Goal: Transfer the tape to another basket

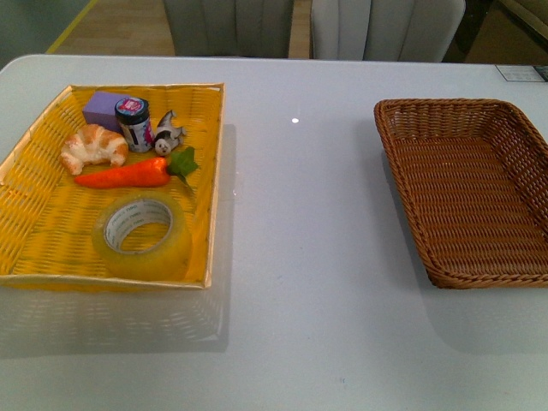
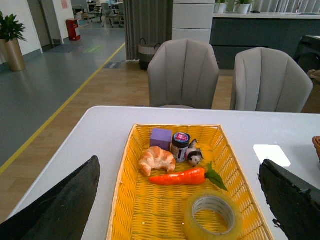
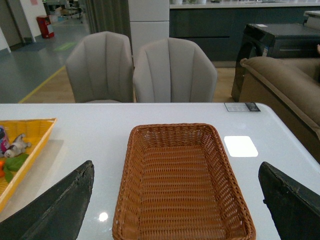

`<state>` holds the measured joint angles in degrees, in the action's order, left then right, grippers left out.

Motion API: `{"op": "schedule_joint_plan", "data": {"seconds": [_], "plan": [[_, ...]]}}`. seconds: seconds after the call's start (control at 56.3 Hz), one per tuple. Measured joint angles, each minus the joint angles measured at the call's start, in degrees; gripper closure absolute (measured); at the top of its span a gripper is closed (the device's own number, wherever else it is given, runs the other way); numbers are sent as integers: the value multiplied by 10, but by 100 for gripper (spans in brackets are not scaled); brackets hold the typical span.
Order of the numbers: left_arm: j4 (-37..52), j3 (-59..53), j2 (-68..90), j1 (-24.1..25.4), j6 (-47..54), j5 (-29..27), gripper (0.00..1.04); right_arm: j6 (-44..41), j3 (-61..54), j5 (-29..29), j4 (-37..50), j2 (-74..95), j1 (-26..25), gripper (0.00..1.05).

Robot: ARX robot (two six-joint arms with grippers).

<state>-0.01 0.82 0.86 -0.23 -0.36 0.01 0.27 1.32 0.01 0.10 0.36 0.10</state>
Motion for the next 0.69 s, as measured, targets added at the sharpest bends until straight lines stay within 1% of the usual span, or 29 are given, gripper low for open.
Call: {"op": "schedule_joint_plan", "data": {"seconds": [0.693], "plan": [[0, 0, 0, 0, 0, 0, 9, 0, 0, 0, 0, 0, 0, 9]]}}
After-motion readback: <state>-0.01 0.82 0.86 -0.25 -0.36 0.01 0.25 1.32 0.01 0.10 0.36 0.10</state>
